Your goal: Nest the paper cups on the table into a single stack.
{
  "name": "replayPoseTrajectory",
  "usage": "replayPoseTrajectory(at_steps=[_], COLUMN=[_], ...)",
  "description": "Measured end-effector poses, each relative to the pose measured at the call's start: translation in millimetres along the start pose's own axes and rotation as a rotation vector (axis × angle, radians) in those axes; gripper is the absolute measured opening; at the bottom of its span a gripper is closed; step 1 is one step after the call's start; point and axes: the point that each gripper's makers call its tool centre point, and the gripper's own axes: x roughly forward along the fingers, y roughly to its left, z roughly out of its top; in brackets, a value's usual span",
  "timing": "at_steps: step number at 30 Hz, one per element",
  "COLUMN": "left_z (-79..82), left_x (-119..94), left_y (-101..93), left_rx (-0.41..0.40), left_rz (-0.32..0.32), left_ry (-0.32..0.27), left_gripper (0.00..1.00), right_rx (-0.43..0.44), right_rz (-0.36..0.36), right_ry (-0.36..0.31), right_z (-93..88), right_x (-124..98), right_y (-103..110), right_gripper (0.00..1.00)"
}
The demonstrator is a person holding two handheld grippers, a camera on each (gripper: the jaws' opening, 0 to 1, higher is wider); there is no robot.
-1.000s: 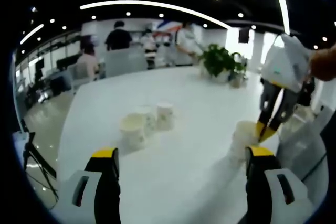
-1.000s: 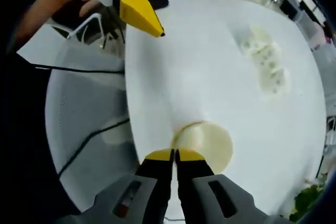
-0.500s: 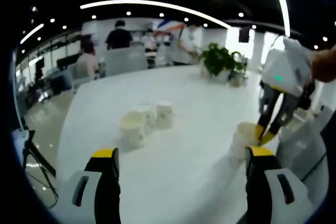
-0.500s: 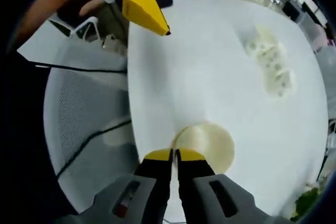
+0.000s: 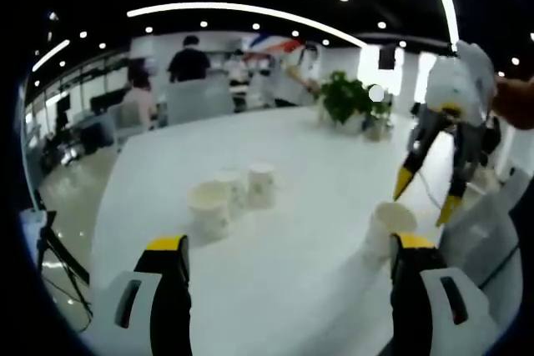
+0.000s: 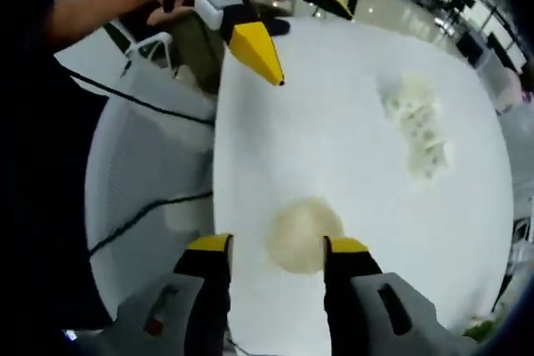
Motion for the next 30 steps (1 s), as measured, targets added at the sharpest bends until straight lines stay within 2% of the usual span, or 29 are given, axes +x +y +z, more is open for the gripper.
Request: replayPoseTrajectory(at_steps=[1, 4, 6, 9, 13, 17, 19, 21, 23, 24, 26, 28, 30], left_z=[1.2, 3.0, 4.0, 5.8, 4.7, 1.4, -0.2, -0.6, 3.7, 7.7, 7.5, 5.5, 4.1], left_x=[0, 1, 0, 0, -1, -2, -4, -4, -6, -8, -12, -14, -17], left_y=[-0.5, -0.7, -0.9, -0.7, -1.2, -1.8, -3.1, -5.5, -12.2, -15.8, -16.9, -16.6, -13.7], left_rx=[0.003, 0.005, 0.006, 0.01, 0.012, 0.017, 0.021, 0.028, 0.03, 0.045, 0.065, 0.069, 0.039], left_rz=[-0.001, -0.001, -0.002, -0.001, -0.001, -0.002, 0.0, -0.005, -0.022, -0.031, -0.026, -0.022, -0.015], left_ry=[-0.004, -0.013, -0.017, -0.027, -0.026, -0.023, -0.017, -0.023, -0.055, -0.085, -0.1, -0.099, -0.1], left_gripper=[0.99, 0.99, 0.99, 0.99, 0.99, 0.99, 0.99, 0.99, 0.99, 0.99, 0.99, 0.99, 0.99], right_rx=[0.006, 0.033, 0.072, 0.125, 0.202, 0.255, 0.288, 0.324, 0.38, 0.381, 0.352, 0.334, 0.307], right_rz=[-0.02, -0.08, -0.1, -0.146, -0.207, -0.257, -0.283, -0.292, -0.316, -0.338, -0.382, -0.393, -0.407], right_ry=[-0.04, -0.103, -0.13, -0.211, -0.268, -0.35, -0.396, -0.449, -0.533, -0.583, -0.646, -0.65, -0.694], right_z=[3.6, 4.1, -3.6, -13.7, -32.8, -45.5, -52.2, -55.7, -55.2, -54.0, -53.8, -56.5, -56.7], right_x=[-9, -28, -43, -59, -69, -77, -84, -91, -102, -108, -116, -117, -118], right_y=[-6, -22, -28, -39, -50, -56, -59, -61, -68, -72, -77, -76, -73], right_gripper=[0.44, 0.55, 0.55, 0.57, 0.63, 0.78, 0.81, 0.86, 0.89, 0.89, 0.91, 0.93, 0.96])
